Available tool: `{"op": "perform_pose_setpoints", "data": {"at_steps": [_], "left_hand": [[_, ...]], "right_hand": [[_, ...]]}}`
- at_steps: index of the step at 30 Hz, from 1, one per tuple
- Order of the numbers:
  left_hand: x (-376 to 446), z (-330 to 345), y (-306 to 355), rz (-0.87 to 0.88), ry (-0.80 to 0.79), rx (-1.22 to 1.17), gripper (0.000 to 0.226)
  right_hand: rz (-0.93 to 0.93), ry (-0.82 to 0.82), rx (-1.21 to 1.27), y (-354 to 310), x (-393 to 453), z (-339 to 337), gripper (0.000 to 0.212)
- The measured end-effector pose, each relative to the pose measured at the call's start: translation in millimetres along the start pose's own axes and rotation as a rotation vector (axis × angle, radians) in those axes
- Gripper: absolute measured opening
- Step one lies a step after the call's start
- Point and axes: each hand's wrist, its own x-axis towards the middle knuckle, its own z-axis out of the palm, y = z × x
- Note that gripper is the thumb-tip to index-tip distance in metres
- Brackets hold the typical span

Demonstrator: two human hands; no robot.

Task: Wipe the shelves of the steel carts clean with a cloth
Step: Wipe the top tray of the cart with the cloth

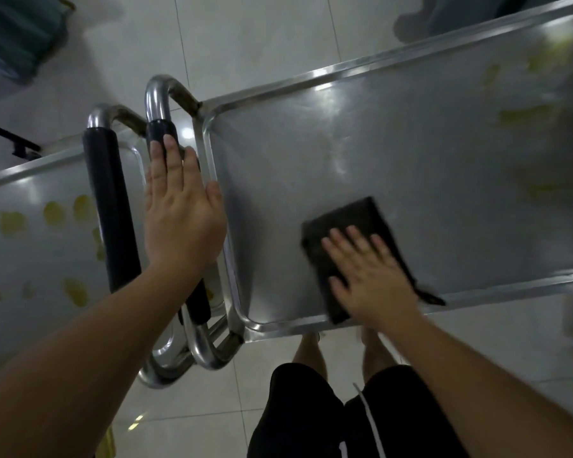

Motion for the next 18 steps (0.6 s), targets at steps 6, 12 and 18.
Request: {"op": "perform_pose_setpoints", "data": {"at_steps": [6, 12, 18], "left_hand": [[1.5, 3.2, 0.6, -0.005, 0.013, -0.013, 0.070], [4.1, 8.3, -4.6, 0.002, 0.031, -0.006, 0.070], [2.5, 7.8, -4.3, 0.018, 0.054, 0.004, 0.068]], "right_hand": [[0.575, 0.056, -0.045, 134.3, 30.2, -47.7, 0.070], [0.657, 0.097, 0.002, -19.5, 117.9, -21.0, 0.074], [-0.312, -0.142, -0.012, -149.3, 129.7, 15.0, 0.067]]}}
